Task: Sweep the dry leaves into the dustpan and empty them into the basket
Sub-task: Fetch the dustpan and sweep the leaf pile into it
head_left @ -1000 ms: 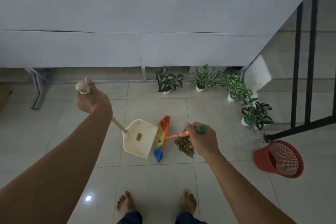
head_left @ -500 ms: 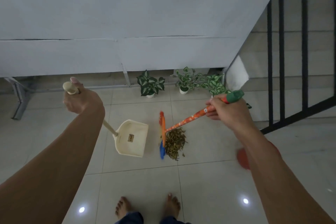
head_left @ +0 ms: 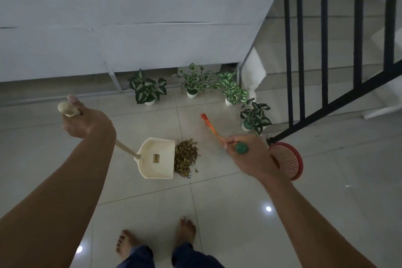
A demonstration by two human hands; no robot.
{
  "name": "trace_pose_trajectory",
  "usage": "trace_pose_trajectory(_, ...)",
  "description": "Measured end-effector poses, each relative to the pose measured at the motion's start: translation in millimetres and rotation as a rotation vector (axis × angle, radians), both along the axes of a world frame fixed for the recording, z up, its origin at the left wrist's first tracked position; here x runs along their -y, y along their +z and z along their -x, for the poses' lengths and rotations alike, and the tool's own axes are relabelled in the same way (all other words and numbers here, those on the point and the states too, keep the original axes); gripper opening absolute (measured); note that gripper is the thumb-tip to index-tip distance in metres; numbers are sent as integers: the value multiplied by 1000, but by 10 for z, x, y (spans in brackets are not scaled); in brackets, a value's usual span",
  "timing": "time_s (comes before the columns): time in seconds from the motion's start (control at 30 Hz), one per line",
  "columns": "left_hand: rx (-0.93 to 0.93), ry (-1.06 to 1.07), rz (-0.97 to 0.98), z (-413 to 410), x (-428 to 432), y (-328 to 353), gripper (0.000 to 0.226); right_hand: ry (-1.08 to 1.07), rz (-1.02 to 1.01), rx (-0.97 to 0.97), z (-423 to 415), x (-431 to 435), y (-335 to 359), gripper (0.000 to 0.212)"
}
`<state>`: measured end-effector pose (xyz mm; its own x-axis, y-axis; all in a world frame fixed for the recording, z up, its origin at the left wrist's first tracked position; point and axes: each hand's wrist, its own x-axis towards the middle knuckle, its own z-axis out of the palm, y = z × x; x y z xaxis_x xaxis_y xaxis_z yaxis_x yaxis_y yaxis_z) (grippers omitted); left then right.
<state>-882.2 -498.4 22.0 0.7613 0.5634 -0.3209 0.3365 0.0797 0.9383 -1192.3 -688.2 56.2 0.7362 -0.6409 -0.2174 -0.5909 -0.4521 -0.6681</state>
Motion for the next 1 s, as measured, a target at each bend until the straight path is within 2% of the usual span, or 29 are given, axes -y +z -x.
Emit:
trace_pose_trajectory(0.03, 1, -4, -17, 0, -24, -33, 32, 11, -9, -36, 12, -34, -143, 5)
trace_pose_trajectory(0.1, -3, -90, -122, 20, -103, -97, 18, 12, -40, -177, 27, -127, -345, 19)
trace_pose_trajectory(0.17, 1, -106, -158, 3, -178, -130, 13, 8, -108, -310, 9, -223, -459, 33)
trace_pose_trajectory(0.2, -8, -67, -160, -17, -214, -127, 15, -3, -159, -312, -17, -267, -487, 35)
trace_pose_trajectory(0.27, -25, 44, -120, -74, -252, -150, 36, -84, -306, -229, -70, -314, -535, 26)
trace_pose_trajectory(0.33, -64, 43, -129, -111, -318, -242, 47, -187, -489, -164, -124, -336, -553, 8)
trace_pose_trajectory(0.43, -99, -4, -97, -65, -433, -431, 45, -434, -871, -77, -120, -337, -542, 25)
trace_pose_trajectory(0.5, -120, -37, -145, -50, -519, -555, 44, -683, -1131, 31, -98, -336, -515, 23)
trace_pose_trajectory(0.53, -141, -60, -182, -55, -559, -586, 44, -773, -1180, 54, -94, -340, -512, 21)
trace_pose_trajectory(0.6, -159, -131, -241, -98, -670, -619, 42, -835, -1098, -25, -127, -362, -548, 18)
trace_pose_trajectory(0.73, -218, -401, -464, -164, -975, -759, 39, -761, -816, -354, -217, -500, -651, 35)
trace_pose_trajectory(0.87, -235, -663, -591, -171, -1298, -789, 32, -498, -492, -671, -241, -823, -700, 31)
trace_pose_trajectory(0.93, -231, -708, -590, -230, -1411, -760, 28, -341, -368, -774, -267, -1011, -640, 32)
trace_pose_trajectory(1.0, -218, -709, -573, -294, -1461, -738, 25, -262, -339, -822, -292, -1181, -555, 32)
